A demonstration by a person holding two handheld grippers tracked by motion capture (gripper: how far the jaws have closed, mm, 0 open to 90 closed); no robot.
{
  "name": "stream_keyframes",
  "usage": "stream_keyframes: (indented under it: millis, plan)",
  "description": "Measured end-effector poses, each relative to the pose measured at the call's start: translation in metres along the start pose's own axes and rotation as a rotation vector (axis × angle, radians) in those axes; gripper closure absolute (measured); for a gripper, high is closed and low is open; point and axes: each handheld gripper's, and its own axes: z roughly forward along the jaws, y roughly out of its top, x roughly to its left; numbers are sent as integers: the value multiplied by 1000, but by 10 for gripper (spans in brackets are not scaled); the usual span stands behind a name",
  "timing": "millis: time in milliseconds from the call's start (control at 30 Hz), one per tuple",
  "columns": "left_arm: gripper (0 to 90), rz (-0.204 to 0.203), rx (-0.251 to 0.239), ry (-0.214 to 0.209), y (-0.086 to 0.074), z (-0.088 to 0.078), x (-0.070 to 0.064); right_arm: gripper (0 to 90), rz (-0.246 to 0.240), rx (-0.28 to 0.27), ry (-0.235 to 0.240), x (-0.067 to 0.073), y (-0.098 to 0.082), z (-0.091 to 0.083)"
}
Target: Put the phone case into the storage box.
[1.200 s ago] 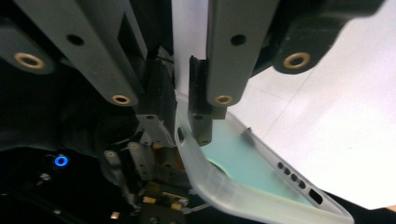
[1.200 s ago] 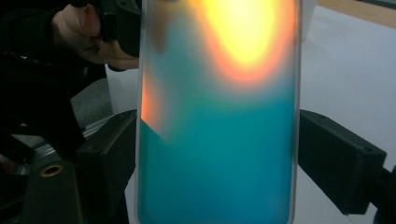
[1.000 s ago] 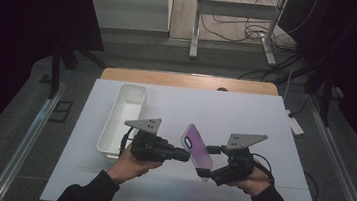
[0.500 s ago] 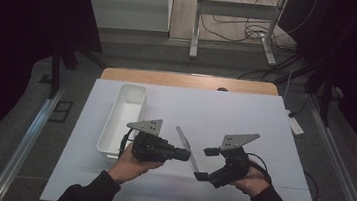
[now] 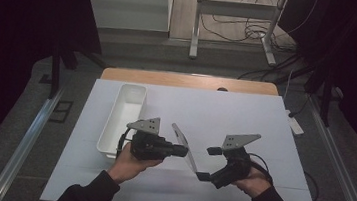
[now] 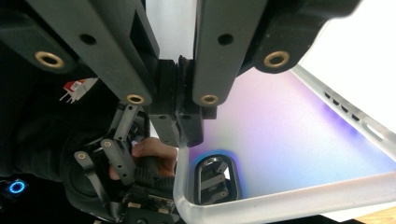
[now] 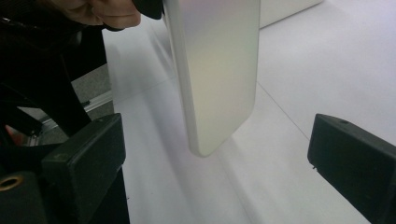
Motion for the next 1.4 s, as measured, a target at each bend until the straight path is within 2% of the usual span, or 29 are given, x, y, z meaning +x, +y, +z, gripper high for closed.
stream_keyframes:
  millis: [533,833,867,1400]
  plan:
    - [886,11,46,93,1,-4,1,34,4,23,-88,0,-7,-8]
    - [886,8,55,141,5,-7,3,27,-1,48,-139,2,-11,-11]
    - [886,5,58,156,6,-7,4,26,-4,51,-148,2,-13,-12]
    - [886,-4,76,229,12,-12,13,8,32,42,-217,5,-26,-30]
